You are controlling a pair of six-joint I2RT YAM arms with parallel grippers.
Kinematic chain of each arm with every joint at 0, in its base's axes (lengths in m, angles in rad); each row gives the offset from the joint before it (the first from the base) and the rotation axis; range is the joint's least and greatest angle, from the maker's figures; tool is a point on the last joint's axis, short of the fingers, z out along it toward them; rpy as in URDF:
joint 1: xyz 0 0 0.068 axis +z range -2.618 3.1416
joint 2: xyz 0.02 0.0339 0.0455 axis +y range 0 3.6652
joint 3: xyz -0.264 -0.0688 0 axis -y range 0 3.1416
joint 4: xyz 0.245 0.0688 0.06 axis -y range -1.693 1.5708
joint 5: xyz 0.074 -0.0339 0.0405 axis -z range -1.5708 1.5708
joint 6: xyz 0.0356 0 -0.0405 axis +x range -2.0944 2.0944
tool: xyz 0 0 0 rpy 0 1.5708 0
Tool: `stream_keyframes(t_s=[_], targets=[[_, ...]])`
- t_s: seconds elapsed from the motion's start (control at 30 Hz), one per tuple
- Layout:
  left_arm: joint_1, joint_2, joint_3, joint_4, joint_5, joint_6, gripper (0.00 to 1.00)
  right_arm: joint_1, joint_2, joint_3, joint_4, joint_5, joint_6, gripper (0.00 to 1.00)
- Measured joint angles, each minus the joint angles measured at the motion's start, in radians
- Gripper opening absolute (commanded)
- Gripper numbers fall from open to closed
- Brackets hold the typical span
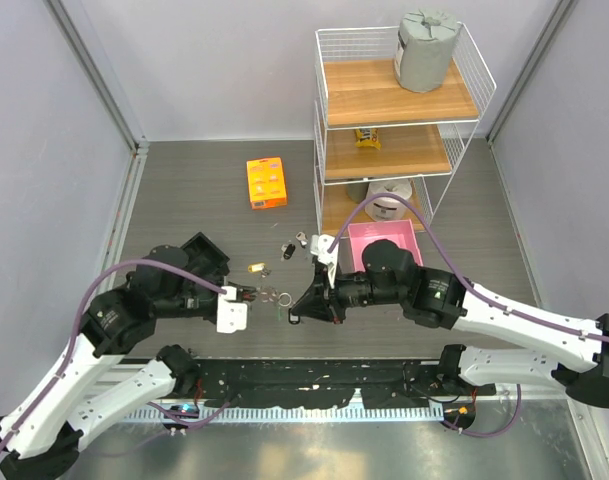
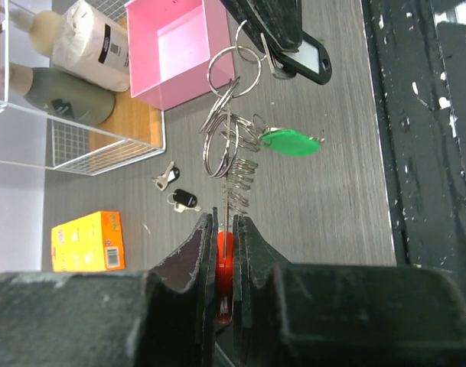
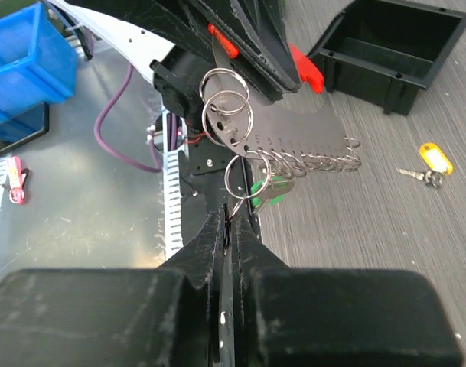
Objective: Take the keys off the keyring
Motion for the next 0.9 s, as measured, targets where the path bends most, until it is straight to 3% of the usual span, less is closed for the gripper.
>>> stream_keyframes(t_s=[0.4, 0.53, 0.7, 0.9], targets=[[0.0, -0.055, -0.216, 0.305, 0.074, -0.286, 0.0, 0.001, 0.025, 0.201, -0.322, 0.142, -0.085, 0.05], [0.0, -0.092, -0.308, 0.447, 0.093, -0.426, 0.17, -0.004, 0.068, 0.29, -0.423, 0.131, -0.106, 0.05], [0.0, -0.166, -0.438, 0.592, 0.094, -0.555, 0.5, -0.019, 0.159, 0.408, -0.542, 0.103, -0.12, 0.05], [0.0, -0.188, -0.491, 0.668, 0.1, -0.614, 0.57, -0.051, 0.241, 0.502, -0.647, 0.033, -0.146, 0.05]])
